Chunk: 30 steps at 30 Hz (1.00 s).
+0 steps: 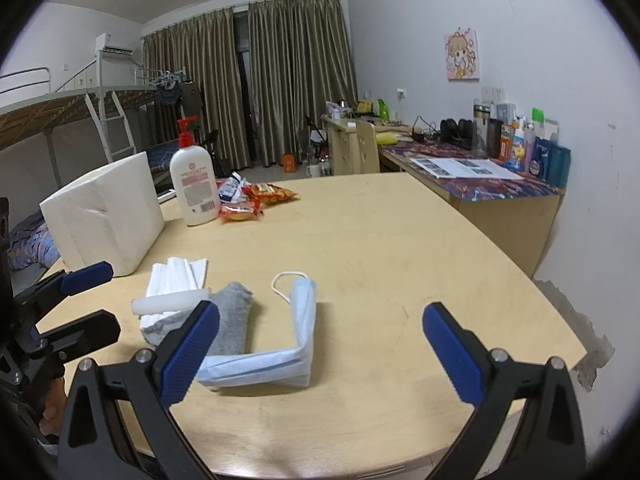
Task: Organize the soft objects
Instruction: 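Move the left tool toward the grey sock and blue mask, then close the left tool on the grey sock while the right tool grasps the blue mask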
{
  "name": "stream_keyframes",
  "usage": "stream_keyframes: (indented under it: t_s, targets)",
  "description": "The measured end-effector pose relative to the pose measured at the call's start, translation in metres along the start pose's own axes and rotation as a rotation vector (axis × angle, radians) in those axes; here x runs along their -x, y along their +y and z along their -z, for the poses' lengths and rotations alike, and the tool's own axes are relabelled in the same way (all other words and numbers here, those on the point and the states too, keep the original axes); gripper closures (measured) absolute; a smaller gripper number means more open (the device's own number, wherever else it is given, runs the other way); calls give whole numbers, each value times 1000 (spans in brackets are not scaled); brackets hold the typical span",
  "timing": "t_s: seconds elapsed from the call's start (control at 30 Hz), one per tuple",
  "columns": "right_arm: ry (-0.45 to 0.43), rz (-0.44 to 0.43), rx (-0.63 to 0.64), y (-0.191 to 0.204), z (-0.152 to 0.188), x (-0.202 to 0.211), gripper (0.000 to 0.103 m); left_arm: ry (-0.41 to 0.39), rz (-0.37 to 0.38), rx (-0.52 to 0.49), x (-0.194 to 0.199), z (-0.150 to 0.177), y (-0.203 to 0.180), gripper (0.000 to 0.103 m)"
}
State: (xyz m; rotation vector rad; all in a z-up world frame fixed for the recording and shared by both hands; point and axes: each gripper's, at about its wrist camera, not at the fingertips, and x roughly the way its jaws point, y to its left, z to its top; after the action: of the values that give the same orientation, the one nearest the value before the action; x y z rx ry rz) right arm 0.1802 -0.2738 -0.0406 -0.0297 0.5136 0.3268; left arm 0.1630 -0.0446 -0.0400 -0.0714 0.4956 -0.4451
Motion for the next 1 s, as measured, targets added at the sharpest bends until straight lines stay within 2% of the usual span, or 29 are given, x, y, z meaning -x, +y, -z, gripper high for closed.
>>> stream_keyframes:
  t_s: [0.13, 0.2, 0.4, 0.57, 0.7, 0.83, 1.0]
  targets:
    - [4, -5, -2, -2, 2, -2, 0, 31, 1, 7, -9, 2, 3, 13]
    - [7, -8, 3, -2, 2, -4, 0, 53, 4, 10, -15, 2, 4, 20]
    - [29, -21, 10, -1, 2, -13, 0, 113, -14, 32, -30, 5, 10, 29]
    - [45, -23, 11, -1, 2, -20, 0, 149, -26, 11, -40, 10, 10, 34]
    - [50, -31, 15, 0, 1, -24, 0, 180, -29, 24, -47, 13, 13, 47]
    - [55, -42, 17, 1, 1, -27, 0, 198, -40, 53, -52, 15, 18, 48]
    - [65, -52, 22, 3, 2, -32, 0, 211, -60, 29, -56, 16, 17, 48]
